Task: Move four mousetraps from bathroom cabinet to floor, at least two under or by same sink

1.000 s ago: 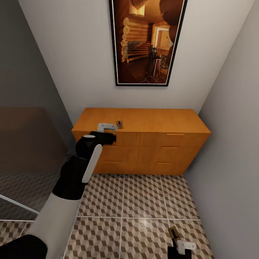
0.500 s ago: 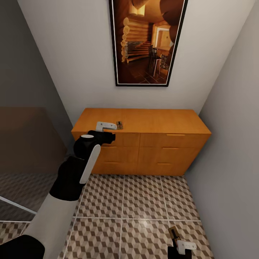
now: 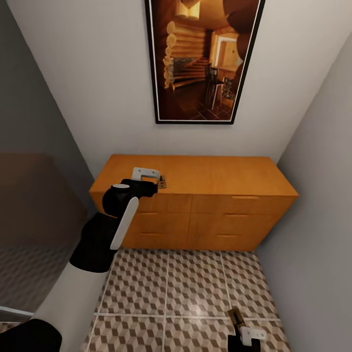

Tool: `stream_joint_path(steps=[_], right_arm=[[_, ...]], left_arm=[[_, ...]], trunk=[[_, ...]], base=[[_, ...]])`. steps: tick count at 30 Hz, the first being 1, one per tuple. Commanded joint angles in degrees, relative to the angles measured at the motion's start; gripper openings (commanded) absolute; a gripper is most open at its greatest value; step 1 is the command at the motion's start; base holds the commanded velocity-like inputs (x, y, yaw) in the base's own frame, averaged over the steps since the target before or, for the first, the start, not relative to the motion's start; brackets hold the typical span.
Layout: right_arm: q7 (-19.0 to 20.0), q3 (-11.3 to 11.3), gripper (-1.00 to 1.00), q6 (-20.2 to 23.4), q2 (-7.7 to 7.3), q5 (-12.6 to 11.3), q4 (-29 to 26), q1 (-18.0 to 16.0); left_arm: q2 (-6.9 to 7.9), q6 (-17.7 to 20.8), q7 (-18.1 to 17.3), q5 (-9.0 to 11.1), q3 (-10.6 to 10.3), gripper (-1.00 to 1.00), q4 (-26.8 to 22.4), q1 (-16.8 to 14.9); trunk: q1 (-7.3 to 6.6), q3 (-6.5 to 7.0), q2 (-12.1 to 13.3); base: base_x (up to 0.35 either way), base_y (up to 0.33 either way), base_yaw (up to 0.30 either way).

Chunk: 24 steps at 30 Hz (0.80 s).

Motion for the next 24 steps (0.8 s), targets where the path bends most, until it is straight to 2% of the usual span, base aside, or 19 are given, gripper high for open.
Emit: stream_joint_path(steps=[1,16,24], right_arm=[[0.0,0.4,-1.00,-0.2,0.01,-0.6,0.0,0.0],[0.0,0.4,-1.00,-0.2,0.20,-0.7,0.0,0.0],[0.0,0.4,-1.00,-0.1,0.26,-0.7,0.0,0.0]], left_arm=[[-0.04,0.2,0.6,0.6,-0.1,1.00,0.1,-0.1],[-0.36,0.1,0.6,0.6,-0.2,1.00,0.8,0.0],[-1.28,0.0,0.8,0.6,-0.2,1.00,0.6,0.0]], trunk=[[0.07,-0.09,-0.1],[0.07,-0.09,-0.1],[0.07,-0.09,-0.1]], base=[[0.341,0.000,0.000],[0.340,0.000,0.000],[0.107,0.000,0.000]])
